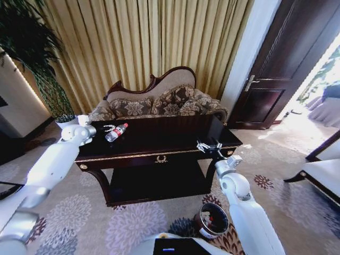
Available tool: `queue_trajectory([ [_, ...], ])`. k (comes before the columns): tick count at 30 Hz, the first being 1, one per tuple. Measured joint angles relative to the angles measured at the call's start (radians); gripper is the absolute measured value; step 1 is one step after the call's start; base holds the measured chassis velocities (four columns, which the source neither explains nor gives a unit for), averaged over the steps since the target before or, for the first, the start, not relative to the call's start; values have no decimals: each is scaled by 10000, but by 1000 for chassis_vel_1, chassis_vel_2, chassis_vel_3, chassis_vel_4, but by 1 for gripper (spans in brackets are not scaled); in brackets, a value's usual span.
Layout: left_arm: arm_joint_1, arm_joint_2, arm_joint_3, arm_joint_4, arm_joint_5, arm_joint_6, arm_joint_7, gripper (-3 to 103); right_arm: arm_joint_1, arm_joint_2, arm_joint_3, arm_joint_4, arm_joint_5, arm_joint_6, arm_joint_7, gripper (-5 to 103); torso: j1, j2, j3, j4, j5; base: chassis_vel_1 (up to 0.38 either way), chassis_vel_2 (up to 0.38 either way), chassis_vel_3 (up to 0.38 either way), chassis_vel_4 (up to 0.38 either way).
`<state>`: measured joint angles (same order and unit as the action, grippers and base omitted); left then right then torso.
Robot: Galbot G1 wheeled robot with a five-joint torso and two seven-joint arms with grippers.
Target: Move to the front of the table and place the trash on the table into the trash bin.
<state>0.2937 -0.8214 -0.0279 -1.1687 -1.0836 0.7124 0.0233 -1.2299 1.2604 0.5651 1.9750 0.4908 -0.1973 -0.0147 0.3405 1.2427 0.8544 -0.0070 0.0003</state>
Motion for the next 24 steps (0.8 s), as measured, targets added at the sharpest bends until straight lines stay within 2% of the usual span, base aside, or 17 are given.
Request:
queue_trajectory([
  [3,-424,-317,332,401,37,52,192,100,-100,-4,148,-75,-16,74,0,100,0,0,0,-2,0,0,0,0,0],
  [8,-640,-461,529,582,195,52,378,100,-106,-37,220,-154,-20,139,-2,100,0,0,0,2,0,0,0,0,0],
  [24,-732,-361,1120,906,783,30,739,100,85,82,-78,-476,-217,208,-41,100,-2,0,0,1,-1,0,0,0,0],
])
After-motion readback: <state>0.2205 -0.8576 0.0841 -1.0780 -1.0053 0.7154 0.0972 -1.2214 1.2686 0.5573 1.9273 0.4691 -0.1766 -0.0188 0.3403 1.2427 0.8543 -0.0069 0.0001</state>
